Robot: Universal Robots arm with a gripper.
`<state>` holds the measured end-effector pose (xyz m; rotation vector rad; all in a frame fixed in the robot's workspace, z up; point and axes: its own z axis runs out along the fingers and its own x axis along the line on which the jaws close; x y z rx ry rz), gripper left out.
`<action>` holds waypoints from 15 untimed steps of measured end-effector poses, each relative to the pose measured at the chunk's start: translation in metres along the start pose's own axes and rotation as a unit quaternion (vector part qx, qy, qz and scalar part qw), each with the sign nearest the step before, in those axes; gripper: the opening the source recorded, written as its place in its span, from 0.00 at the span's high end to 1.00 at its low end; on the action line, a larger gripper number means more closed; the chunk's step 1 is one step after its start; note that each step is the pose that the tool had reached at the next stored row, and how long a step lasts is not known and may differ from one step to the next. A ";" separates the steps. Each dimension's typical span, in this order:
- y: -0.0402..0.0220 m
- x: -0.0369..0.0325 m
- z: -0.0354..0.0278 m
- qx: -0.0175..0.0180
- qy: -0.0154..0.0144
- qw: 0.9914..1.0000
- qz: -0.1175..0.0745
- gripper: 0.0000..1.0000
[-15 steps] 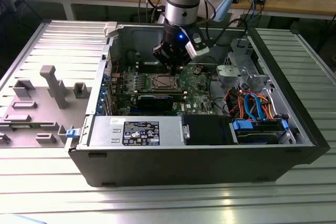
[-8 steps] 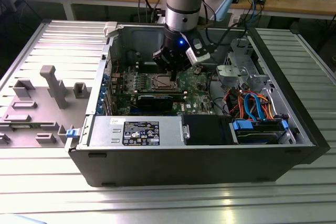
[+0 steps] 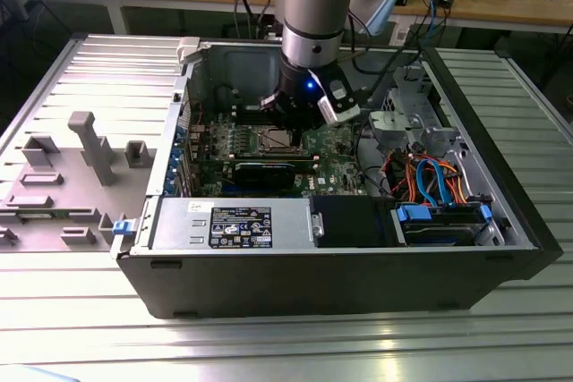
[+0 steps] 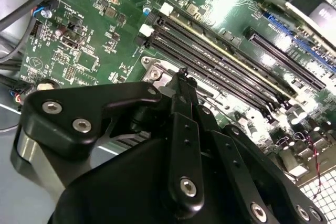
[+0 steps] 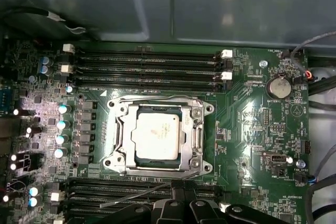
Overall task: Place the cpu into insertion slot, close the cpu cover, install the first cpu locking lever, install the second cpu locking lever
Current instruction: 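Install the second cpu locking lever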
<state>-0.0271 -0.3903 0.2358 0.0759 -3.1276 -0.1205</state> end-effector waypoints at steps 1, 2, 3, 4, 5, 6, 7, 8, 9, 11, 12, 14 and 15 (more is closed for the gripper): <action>-0.0027 0.0002 0.0000 -0.006 0.000 1.000 0.000 0.89; -0.0056 0.0006 0.0001 -0.012 -0.001 1.000 0.000 0.89; -0.0082 0.0010 0.0004 -0.019 -0.001 1.000 0.000 0.89; -0.0083 0.0010 0.0004 -0.019 -0.001 1.000 0.000 0.89; -0.0083 0.0010 0.0004 -0.019 -0.001 1.000 0.000 0.89; -0.0083 0.0010 0.0004 -0.019 -0.001 1.000 0.000 0.89; -0.0083 0.0010 0.0003 -0.019 -0.001 1.000 0.000 0.89; -0.0083 0.0010 0.0004 -0.019 -0.001 1.000 0.000 0.89; -0.0083 0.0010 0.0004 -0.019 -0.001 1.000 0.000 0.89; -0.0087 0.0010 0.0004 -0.020 -0.001 1.000 0.000 0.89; -0.0090 0.0011 0.0004 -0.020 -0.001 1.000 0.000 0.89; -0.0098 0.0016 0.0014 -0.024 -0.001 1.000 0.000 0.89; -0.0100 0.0017 0.0022 -0.025 -0.001 1.000 0.000 0.89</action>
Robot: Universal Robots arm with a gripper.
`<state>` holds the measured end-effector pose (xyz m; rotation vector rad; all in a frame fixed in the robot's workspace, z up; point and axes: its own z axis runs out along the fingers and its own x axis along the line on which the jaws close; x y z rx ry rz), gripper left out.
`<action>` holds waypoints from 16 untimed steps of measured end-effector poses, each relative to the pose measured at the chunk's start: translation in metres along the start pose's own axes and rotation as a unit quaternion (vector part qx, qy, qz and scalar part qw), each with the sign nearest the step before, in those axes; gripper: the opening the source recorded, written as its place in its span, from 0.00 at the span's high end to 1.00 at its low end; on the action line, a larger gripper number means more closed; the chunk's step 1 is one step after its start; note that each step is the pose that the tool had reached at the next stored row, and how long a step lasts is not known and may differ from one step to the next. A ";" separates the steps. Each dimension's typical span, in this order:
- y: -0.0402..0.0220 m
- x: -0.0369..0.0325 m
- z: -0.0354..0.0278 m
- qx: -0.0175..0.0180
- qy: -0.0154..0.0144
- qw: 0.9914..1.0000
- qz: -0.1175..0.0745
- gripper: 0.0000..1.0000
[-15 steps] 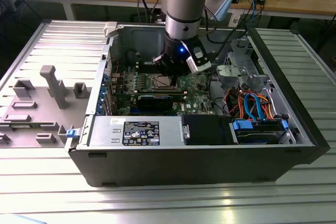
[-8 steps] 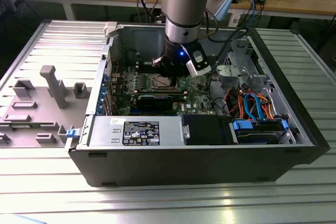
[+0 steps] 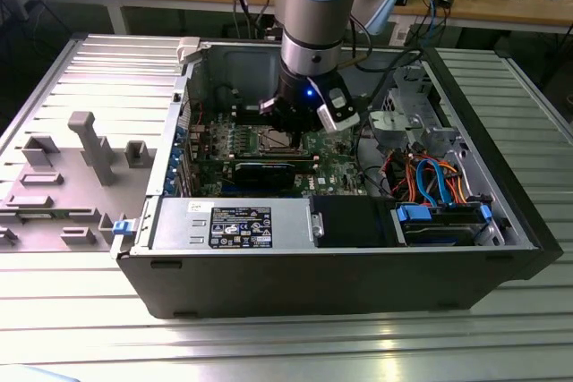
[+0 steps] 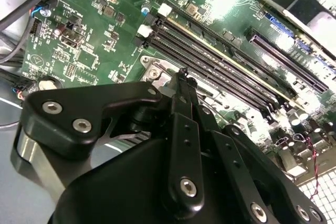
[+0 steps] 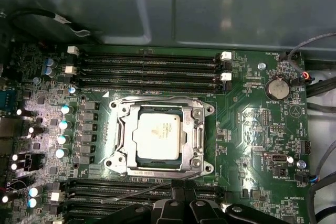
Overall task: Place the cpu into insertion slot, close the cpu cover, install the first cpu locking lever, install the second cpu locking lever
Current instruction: 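Install the second cpu locking lever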
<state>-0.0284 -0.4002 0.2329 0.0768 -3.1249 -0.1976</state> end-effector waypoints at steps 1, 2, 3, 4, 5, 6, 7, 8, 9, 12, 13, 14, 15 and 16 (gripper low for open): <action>-0.0002 0.0006 0.0007 -0.001 0.000 1.000 0.000 0.89; -0.0005 0.0028 0.0016 -0.003 0.000 1.000 0.000 0.89; -0.0009 0.0049 0.0021 -0.005 0.000 1.000 0.000 0.89; -0.0013 0.0067 0.0023 -0.006 0.000 1.000 0.000 0.89; -0.0023 0.0096 0.0027 -0.008 0.000 1.000 0.000 0.89; -0.0027 0.0114 0.0029 -0.008 -0.001 1.000 0.000 0.89; -0.0031 0.0135 0.0031 -0.008 -0.001 1.000 0.000 0.89; -0.0035 0.0166 0.0034 -0.008 -0.001 1.000 0.000 0.89; -0.0036 0.0182 0.0047 -0.009 -0.001 1.000 0.000 0.89; -0.0040 0.0243 0.0098 -0.008 -0.001 1.000 0.000 0.89; -0.0041 0.0258 0.0110 -0.008 -0.001 1.000 0.000 0.89; -0.0042 0.0276 0.0126 -0.008 -0.001 1.000 0.000 0.89; -0.0042 0.0290 0.0138 -0.008 -0.001 1.000 0.000 0.89; -0.0043 0.0303 0.0148 -0.008 -0.001 1.000 0.000 0.89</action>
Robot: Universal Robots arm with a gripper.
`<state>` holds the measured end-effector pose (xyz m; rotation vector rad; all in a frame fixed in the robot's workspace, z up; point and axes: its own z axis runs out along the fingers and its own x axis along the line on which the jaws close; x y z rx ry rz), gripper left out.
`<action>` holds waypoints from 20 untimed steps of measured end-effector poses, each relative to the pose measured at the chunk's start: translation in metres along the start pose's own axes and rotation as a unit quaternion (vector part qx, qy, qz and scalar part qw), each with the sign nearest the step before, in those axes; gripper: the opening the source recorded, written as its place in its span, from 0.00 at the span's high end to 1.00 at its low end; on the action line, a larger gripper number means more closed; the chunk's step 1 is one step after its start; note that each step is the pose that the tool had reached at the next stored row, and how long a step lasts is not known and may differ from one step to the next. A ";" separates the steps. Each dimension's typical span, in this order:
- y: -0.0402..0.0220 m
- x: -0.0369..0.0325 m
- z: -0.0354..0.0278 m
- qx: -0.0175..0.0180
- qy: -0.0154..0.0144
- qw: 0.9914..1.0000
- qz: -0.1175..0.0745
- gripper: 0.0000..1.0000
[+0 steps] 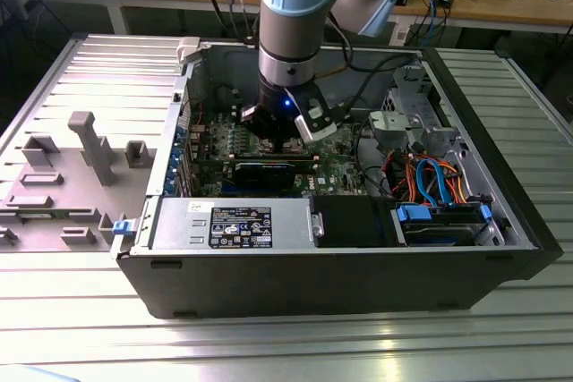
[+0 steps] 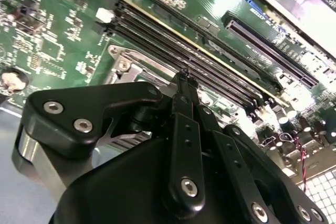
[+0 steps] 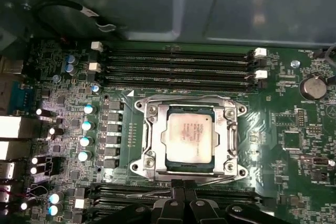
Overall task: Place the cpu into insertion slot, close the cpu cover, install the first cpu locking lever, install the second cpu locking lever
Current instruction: 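Install the second cpu locking lever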
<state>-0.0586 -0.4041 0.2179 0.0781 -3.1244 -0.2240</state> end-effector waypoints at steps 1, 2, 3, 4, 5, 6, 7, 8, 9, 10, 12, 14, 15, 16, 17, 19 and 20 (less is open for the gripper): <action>-0.0001 0.0019 0.0012 0.000 0.000 1.000 0.000 0.89; -0.0001 0.0047 0.0024 0.000 0.000 1.000 0.000 0.89; -0.0001 0.0093 0.0043 0.000 0.000 1.000 0.000 0.89; -0.0002 0.0136 0.0063 0.000 0.000 1.000 0.000 0.89; -0.0003 0.0168 0.0083 0.000 0.000 1.000 0.000 0.89; -0.0004 0.0181 0.0092 0.000 0.000 1.000 0.000 0.89; -0.0005 0.0200 0.0102 0.000 0.000 1.000 0.000 0.89; -0.0005 0.0227 0.0115 0.000 0.000 1.000 0.000 0.89; -0.0004 0.0261 0.0125 0.000 0.000 1.000 0.000 0.89; -0.0003 0.0286 0.0129 0.000 0.000 1.000 0.000 0.89; 0.0002 0.0335 0.0133 0.000 0.000 1.000 -0.001 0.89; 0.0008 0.0360 0.0135 0.001 0.000 1.000 -0.001 0.89; 0.0012 0.0368 0.0137 0.001 0.000 1.000 -0.001 0.89; 0.0023 0.0378 0.0141 0.001 0.000 1.000 -0.001 0.89; 0.0035 0.0377 0.0148 0.001 0.001 1.000 -0.004 0.89; 0.0055 0.0376 0.0158 0.001 0.002 1.000 -0.014 0.89; 0.0058 0.0375 0.0161 0.001 0.002 1.000 -0.017 0.89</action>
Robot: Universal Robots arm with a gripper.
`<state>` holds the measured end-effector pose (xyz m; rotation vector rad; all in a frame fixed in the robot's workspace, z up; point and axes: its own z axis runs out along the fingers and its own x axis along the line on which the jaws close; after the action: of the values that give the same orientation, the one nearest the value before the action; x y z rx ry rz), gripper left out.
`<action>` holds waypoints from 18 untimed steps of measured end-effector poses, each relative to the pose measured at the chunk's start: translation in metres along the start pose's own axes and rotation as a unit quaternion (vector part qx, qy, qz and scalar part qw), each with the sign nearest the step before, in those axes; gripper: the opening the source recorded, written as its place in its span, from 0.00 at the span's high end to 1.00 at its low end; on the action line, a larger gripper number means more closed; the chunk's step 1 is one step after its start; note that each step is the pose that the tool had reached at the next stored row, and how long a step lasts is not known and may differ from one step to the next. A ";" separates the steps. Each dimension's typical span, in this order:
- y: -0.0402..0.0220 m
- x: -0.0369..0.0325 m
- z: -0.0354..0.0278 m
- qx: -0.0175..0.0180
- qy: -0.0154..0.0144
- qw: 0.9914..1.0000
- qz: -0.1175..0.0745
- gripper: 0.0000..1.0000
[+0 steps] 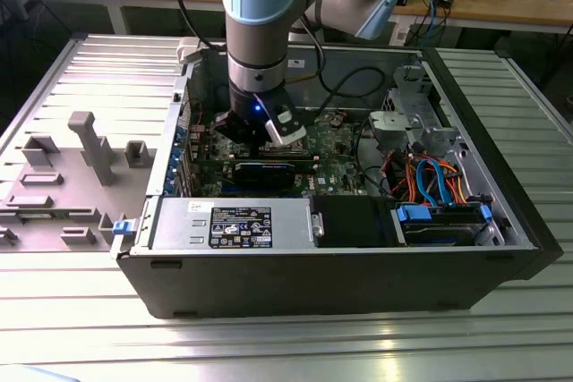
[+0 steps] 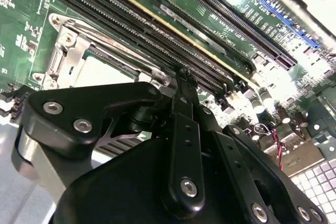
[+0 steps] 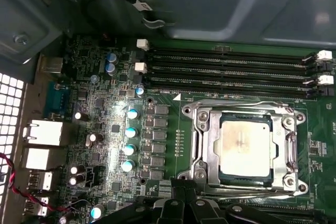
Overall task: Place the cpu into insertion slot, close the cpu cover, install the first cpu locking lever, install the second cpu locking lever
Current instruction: 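Install the second cpu locking lever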
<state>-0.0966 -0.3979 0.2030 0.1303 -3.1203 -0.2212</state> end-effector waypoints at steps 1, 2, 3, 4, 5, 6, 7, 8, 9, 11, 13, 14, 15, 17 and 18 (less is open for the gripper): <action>0.0001 0.0000 0.0002 0.000 0.000 1.000 -0.003 0.89; 0.0001 0.0000 0.0004 0.000 0.001 1.000 -0.006 0.89; -0.0001 0.0000 0.0008 -0.001 0.000 1.000 -0.007 0.89; -0.0006 0.0000 0.0009 -0.001 0.001 1.000 -0.007 0.89; -0.0016 0.0002 0.0004 -0.001 0.001 1.000 -0.008 0.89; -0.0019 0.0003 0.0002 0.000 0.001 1.000 -0.008 0.89; -0.0020 0.0003 -0.0001 0.000 0.001 1.000 -0.009 0.89; -0.0021 0.0004 -0.0006 0.000 0.001 1.000 -0.009 0.89; -0.0021 0.0005 -0.0015 0.000 0.001 1.000 -0.009 0.89; -0.0018 0.0005 -0.0034 0.000 0.000 1.000 -0.010 0.89; -0.0019 0.0006 -0.0052 -0.001 0.000 1.000 -0.010 0.89; -0.0019 0.0006 -0.0064 -0.001 0.000 1.000 -0.010 0.89; -0.0019 0.0006 -0.0081 -0.001 0.000 1.000 -0.010 0.89; -0.0024 0.0007 -0.0111 -0.001 0.000 1.000 -0.010 0.89; -0.0044 0.0009 -0.0119 -0.003 0.000 1.000 -0.010 0.89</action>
<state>-0.0969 -0.4040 0.2142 0.1615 -3.1189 -0.2300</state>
